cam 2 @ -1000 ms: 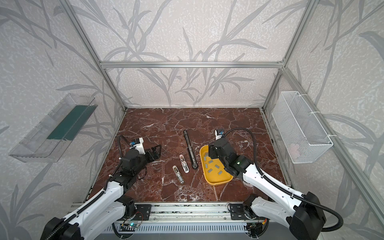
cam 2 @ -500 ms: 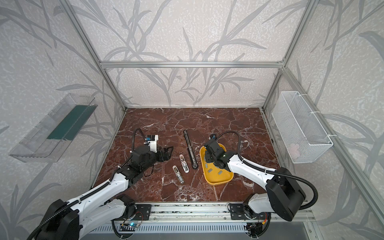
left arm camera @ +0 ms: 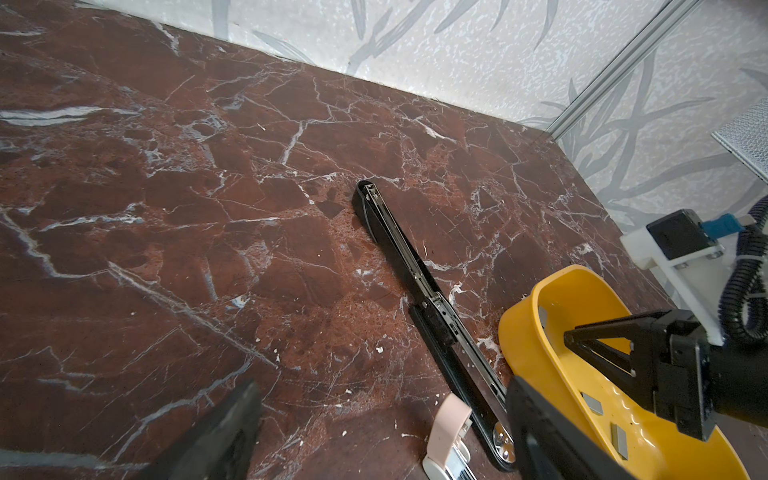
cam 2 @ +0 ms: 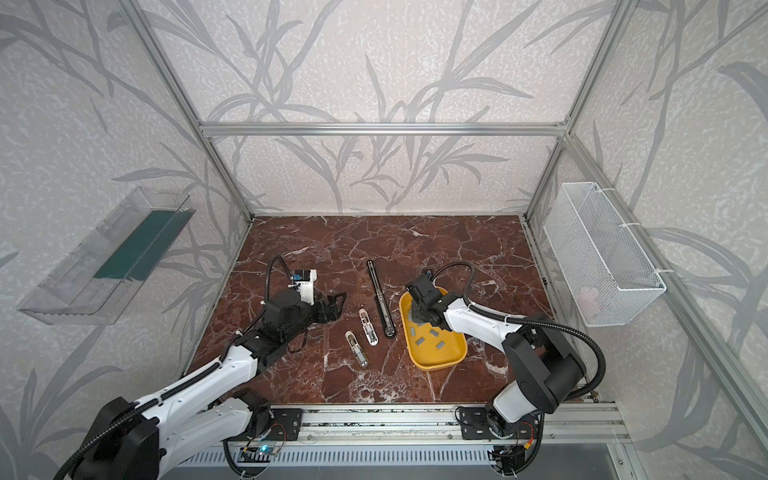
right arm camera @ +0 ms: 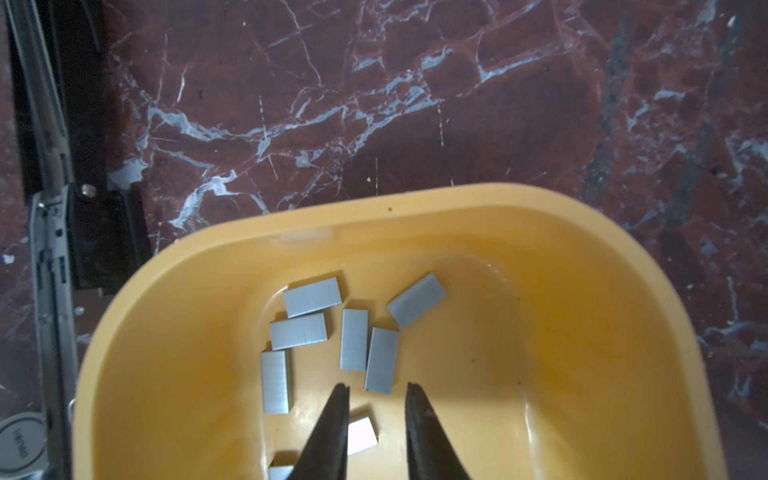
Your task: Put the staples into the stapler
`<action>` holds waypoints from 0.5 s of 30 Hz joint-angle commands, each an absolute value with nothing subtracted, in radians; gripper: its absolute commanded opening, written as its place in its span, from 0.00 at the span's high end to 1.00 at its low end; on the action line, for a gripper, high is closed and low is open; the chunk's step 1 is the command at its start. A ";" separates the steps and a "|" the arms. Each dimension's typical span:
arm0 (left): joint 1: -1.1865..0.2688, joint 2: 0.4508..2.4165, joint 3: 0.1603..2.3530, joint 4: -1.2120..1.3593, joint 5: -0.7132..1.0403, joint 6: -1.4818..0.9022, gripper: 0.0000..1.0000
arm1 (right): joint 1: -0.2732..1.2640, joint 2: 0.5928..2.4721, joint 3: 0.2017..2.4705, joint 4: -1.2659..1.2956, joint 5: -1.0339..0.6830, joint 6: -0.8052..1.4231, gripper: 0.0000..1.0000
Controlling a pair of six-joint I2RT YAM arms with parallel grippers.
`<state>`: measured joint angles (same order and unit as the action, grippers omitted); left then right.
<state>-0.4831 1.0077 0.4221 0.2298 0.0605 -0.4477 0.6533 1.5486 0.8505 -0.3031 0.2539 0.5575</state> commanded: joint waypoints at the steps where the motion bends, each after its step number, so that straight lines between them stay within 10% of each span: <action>1: -0.486 1.012 0.450 0.224 0.057 -0.439 0.08 | 0.646 1.581 0.902 -0.350 0.275 0.566 0.74; 15: -0.487 1.004 0.448 0.215 0.053 -0.445 0.08 | 0.627 1.683 0.974 -0.411 0.287 0.572 0.75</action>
